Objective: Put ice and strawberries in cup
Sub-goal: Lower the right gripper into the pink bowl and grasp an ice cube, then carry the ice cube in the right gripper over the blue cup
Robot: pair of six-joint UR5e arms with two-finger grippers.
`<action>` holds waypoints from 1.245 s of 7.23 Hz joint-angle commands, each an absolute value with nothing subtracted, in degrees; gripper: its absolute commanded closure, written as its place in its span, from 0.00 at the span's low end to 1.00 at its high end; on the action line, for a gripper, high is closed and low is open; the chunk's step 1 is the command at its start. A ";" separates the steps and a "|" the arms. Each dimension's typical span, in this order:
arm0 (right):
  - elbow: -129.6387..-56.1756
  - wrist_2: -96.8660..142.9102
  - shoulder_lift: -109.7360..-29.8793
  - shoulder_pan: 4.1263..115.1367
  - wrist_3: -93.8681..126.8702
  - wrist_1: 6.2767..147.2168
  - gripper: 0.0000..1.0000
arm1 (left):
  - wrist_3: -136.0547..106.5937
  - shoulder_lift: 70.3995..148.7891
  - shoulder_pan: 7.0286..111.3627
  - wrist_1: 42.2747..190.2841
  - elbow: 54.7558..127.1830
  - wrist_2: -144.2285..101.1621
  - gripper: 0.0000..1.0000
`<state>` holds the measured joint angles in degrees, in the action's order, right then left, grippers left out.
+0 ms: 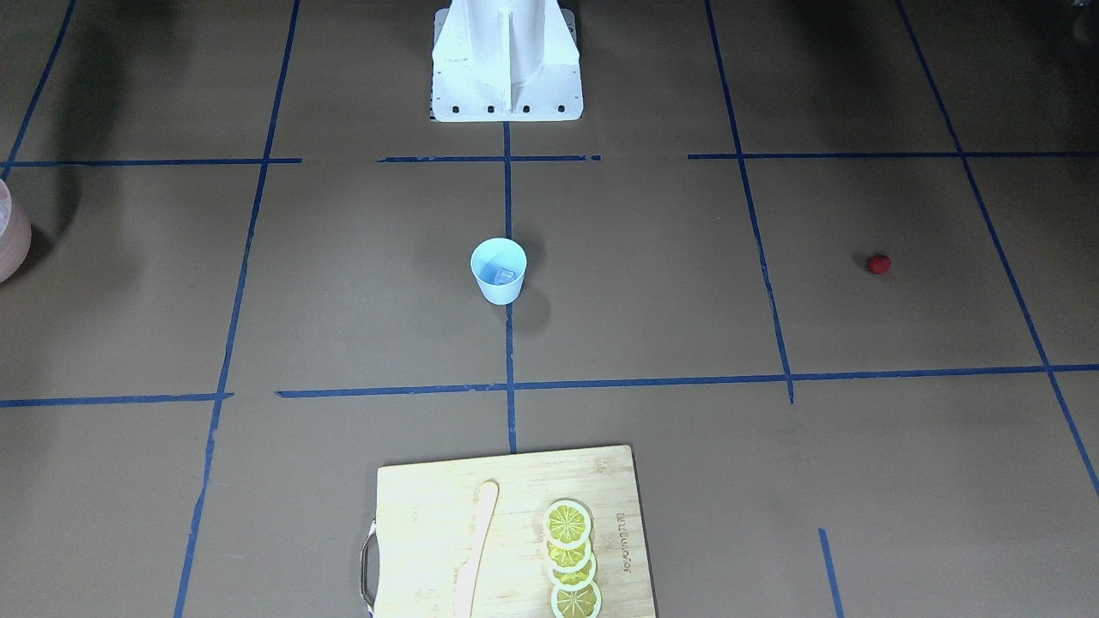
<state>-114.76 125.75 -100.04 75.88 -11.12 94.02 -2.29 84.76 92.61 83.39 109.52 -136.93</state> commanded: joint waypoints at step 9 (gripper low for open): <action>-103.23 123.76 -46.87 44.59 44.78 110.54 1.00 | -2.29 84.73 92.46 82.53 108.63 -137.37 0.00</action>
